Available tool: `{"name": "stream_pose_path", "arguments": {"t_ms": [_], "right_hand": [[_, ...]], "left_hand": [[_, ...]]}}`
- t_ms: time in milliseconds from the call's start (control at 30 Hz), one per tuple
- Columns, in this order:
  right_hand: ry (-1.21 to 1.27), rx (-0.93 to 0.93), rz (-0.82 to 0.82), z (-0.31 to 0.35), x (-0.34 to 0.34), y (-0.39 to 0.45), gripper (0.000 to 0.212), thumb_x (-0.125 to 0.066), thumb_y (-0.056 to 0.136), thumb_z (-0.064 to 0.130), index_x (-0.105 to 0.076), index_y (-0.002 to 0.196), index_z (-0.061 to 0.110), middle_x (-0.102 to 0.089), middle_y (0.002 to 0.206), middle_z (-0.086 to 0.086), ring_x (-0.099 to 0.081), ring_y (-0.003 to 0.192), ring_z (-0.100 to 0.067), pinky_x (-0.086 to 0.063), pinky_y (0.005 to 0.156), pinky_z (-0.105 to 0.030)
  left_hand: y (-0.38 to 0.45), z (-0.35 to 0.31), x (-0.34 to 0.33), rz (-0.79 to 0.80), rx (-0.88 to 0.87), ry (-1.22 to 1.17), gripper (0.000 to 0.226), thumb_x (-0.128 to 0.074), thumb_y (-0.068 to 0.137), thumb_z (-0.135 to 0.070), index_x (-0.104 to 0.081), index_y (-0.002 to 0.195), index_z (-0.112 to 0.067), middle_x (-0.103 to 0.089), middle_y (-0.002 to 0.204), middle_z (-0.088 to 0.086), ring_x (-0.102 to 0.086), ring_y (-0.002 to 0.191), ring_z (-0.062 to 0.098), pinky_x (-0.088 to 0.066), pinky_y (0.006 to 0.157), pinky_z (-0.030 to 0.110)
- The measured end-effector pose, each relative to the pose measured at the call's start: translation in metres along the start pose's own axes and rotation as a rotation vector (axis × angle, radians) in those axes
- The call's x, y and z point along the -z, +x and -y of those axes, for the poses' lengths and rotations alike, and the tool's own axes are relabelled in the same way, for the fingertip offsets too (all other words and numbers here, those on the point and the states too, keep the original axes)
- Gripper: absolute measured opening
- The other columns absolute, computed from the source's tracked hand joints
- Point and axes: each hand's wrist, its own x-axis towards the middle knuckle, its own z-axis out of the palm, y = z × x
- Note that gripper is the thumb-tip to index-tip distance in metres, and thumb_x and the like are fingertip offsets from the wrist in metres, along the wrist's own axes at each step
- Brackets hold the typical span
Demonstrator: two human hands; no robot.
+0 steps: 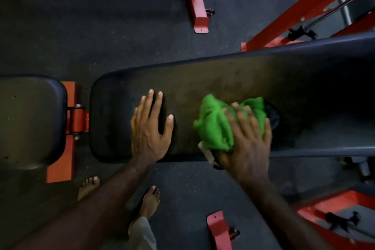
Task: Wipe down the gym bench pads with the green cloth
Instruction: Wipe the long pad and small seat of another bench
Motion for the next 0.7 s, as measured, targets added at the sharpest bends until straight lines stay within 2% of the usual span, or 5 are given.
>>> {"name": "stream_pose_path", "arguments": {"t_ms": [133,267,333,533,700], "right_hand": [[0.064,-0.302,-0.067,0.002,0.000,0.020,0.093,-0.060,0.078,0.063,-0.038,0.160,0.023,-0.032,0.169,-0.002,-0.022,0.158,-0.028,-0.009,0.124,-0.063],[-0.006,0.004,0.062,0.005,-0.003,-0.034,0.102,-0.071,0.075,0.063,-0.032,0.163,0.027,-0.023,0.172,0.002,-0.021,0.158,-0.026,-0.017,0.123,-0.063],[-0.022,-0.007,0.021,-0.017,0.005,-0.030,0.101,-0.073,0.074,0.067,-0.039,0.160,0.026,-0.029,0.170,0.001,-0.027,0.156,-0.026,-0.020,0.122,-0.061],[0.057,-0.441,-0.089,-0.032,0.020,0.101,0.098,-0.043,0.071,0.065,-0.036,0.159,0.024,-0.032,0.168,0.000,-0.020,0.158,-0.030,-0.008,0.124,-0.067],[-0.019,0.090,0.099,0.008,0.001,0.071,0.099,-0.060,0.078,0.069,-0.033,0.162,0.024,-0.028,0.170,-0.002,-0.019,0.158,-0.028,-0.006,0.125,-0.061]], "left_hand": [[-0.003,0.004,-0.001,0.000,-0.002,-0.010,0.065,-0.043,0.103,-0.048,-0.028,0.163,-0.026,-0.018,0.172,-0.004,-0.014,0.159,0.017,-0.021,0.126,0.049],[0.001,0.000,0.000,-0.001,0.000,0.000,0.066,-0.043,0.102,-0.047,-0.028,0.163,-0.026,-0.018,0.172,-0.005,-0.015,0.159,0.017,-0.024,0.124,0.051],[0.000,0.000,0.001,0.007,0.017,-0.007,0.066,-0.043,0.102,-0.048,-0.028,0.163,-0.027,-0.018,0.172,-0.006,-0.015,0.159,0.017,-0.025,0.124,0.053],[-0.001,-0.001,0.000,0.002,0.034,-0.014,0.067,-0.043,0.100,-0.048,-0.030,0.162,-0.027,-0.020,0.171,-0.006,-0.016,0.158,0.017,-0.023,0.123,0.049],[0.002,-0.002,0.001,-0.009,0.032,-0.006,0.067,-0.045,0.098,-0.045,-0.033,0.161,-0.026,-0.024,0.171,-0.004,-0.021,0.157,0.020,-0.027,0.120,0.051]]}}
